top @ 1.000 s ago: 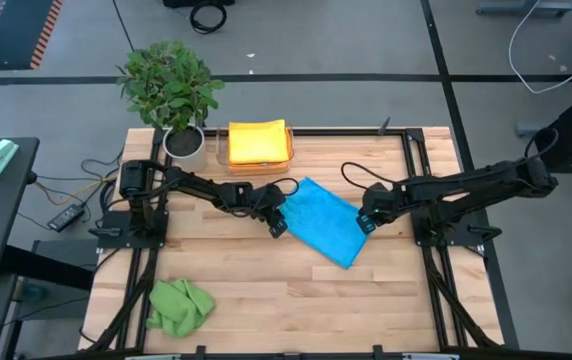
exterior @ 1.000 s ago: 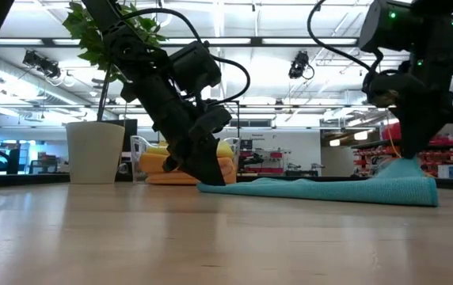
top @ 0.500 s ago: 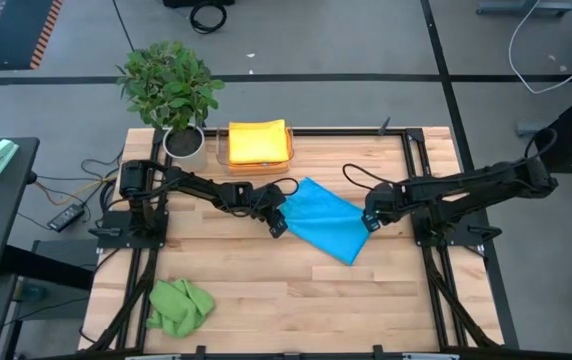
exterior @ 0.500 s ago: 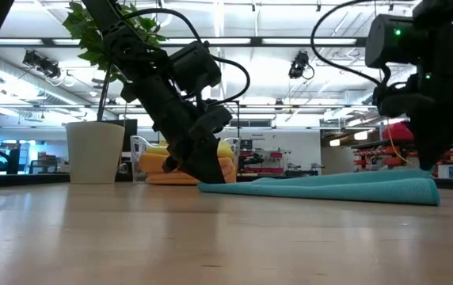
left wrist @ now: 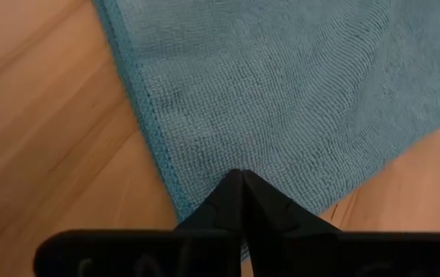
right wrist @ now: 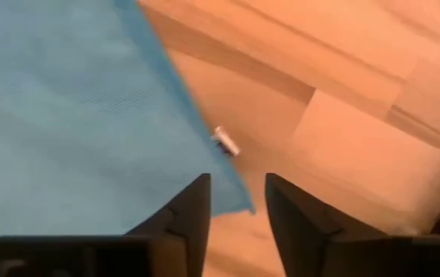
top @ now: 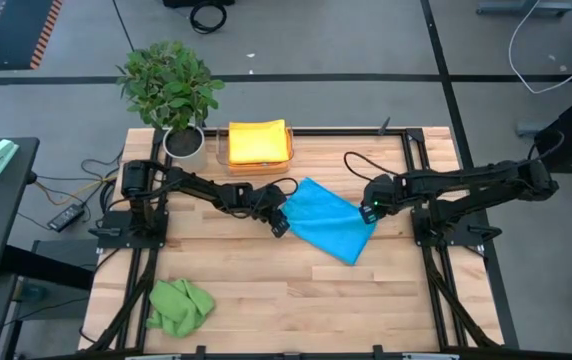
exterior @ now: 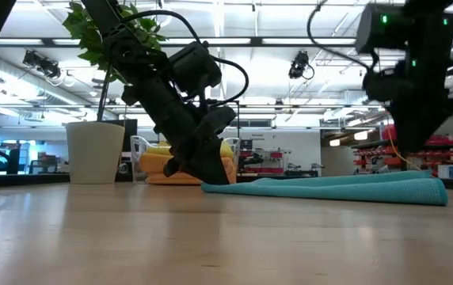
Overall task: Fold microfiber towels
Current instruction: Fold the blue microfiber cloth
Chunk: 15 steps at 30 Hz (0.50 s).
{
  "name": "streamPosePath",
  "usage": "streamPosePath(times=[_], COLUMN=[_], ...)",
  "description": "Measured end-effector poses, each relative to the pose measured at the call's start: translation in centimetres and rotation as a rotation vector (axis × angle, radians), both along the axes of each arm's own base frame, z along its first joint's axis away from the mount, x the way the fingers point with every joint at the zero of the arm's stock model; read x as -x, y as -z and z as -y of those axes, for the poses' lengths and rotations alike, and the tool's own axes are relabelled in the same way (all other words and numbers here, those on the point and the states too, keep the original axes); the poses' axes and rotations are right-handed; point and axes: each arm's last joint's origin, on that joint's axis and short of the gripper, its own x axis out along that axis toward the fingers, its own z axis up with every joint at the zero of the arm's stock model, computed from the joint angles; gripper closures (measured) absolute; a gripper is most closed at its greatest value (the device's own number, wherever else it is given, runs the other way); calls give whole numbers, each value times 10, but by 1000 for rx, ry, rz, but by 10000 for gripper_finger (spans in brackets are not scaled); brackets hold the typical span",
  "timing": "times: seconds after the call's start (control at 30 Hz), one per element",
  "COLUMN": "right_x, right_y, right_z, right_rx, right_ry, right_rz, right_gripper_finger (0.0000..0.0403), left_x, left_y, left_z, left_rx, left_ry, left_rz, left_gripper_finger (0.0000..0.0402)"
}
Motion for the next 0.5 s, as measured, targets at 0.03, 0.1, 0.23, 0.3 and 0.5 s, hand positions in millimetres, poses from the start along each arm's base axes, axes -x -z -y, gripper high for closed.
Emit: streamPosePath(times=[0.03, 0.1, 0.23, 0.3, 0.5], right_x=[-1, -5, -21, -26, -31], right_y=[-7, -17, -20, -12, 12], right_z=[-1, -7, -45, -66, -99], right_rx=[-5, -29, -106, -145, -143], right_ry=[-7, -10, -82, -115, -133], right_rz=[1, 25, 221, 292, 273], right_gripper_finger=[269, 250, 239, 249, 355], left_x=[0, 0, -3, -4, -6], left_y=[0, 0, -1, -2, -3], left_z=[0, 0, 7, 14, 29], left_rx=[11, 44, 138, 166, 161], left_ry=[-13, -57, -163, -173, -132], left_rz=[1, 4, 30, 48, 61], left_gripper_finger=[382, 376, 375, 381, 396])
